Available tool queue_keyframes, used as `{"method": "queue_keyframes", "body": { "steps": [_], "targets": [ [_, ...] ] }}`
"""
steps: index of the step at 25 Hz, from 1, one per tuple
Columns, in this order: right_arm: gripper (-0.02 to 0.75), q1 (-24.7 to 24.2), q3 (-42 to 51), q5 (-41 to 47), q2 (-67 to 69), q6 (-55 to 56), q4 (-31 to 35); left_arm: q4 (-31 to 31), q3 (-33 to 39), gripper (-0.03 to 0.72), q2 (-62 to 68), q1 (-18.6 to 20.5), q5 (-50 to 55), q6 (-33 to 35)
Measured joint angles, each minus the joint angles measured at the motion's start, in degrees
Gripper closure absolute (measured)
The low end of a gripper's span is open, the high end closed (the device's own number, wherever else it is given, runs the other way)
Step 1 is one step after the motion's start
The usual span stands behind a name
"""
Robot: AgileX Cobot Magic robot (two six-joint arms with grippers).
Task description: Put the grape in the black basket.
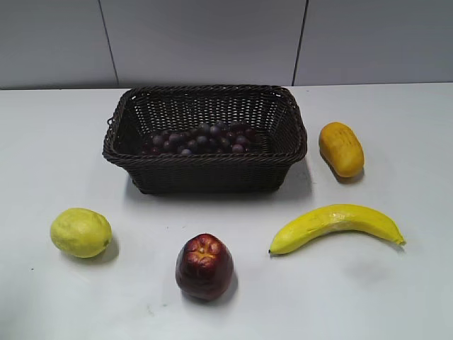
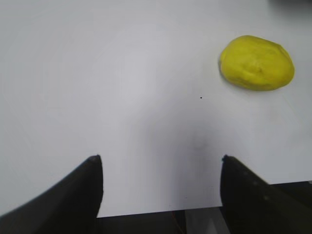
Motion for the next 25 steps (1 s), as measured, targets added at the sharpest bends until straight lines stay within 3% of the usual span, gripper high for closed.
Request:
{"method": "queue_keyframes", "body": {
  "steps": [13, 25],
  "targets": [
    [0.153, 0.0, 0.0, 0.0, 0.0, 0.0, 0.0, 3.25, 12.86, 0.164, -32.36, 0.0, -1.78, -0.06],
    [0.153, 0.0, 0.0, -0.05, 0.0, 0.0, 0.0, 3.64, 25.78, 0.167, -36.86, 0.0, -7.31, -0.06]
  ]
}}
